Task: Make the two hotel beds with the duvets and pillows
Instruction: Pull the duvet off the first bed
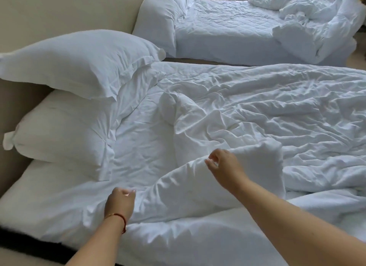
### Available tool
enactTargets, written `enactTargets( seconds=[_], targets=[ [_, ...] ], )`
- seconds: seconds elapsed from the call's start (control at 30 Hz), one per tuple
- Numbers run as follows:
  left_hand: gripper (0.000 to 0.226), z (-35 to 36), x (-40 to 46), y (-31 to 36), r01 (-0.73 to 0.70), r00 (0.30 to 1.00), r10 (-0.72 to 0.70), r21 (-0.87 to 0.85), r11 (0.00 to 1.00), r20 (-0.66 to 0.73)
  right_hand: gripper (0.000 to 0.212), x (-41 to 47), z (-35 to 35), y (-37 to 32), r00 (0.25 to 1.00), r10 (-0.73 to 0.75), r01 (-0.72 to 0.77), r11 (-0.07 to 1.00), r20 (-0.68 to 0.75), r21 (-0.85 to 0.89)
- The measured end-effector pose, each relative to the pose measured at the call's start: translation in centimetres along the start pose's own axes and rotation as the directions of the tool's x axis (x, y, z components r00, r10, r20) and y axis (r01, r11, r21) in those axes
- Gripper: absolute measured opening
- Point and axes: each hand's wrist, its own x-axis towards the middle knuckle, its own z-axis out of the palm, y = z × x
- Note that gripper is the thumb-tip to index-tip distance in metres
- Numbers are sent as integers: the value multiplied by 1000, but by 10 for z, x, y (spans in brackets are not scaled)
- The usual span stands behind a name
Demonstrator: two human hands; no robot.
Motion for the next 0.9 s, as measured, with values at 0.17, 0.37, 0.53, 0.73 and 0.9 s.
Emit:
enactTargets(
  seconds=[0.17, 0.37, 0.53, 0.73, 0.9],
  targets=[
    [25, 29, 4, 58, -70, 979, 85, -87, 994, 183, 33, 73, -1, -2, 988, 100, -92, 993, 120, -71],
    [29, 70, 42, 104, -18, 960, 62, -159, 987, 273, 47, 139, 25, -8, 956, 110, -64, 983, 272, -173],
    [62, 106, 63, 125, 71, 931, 17, -225, 972, 366, 77, 182, 52, -12, 957, -12, 66, 982, 289, -179],
    [66, 148, 100, 139, 230, 889, -110, -225, 947, 444, 102, 238, 95, -23, 910, 64, 86, 938, 410, -336],
    [68, 184, 121, 134, 388, 808, -68, -441, 809, 585, 108, 262, 140, 3, 850, 297, -68, 880, 434, -469]
  ],
)
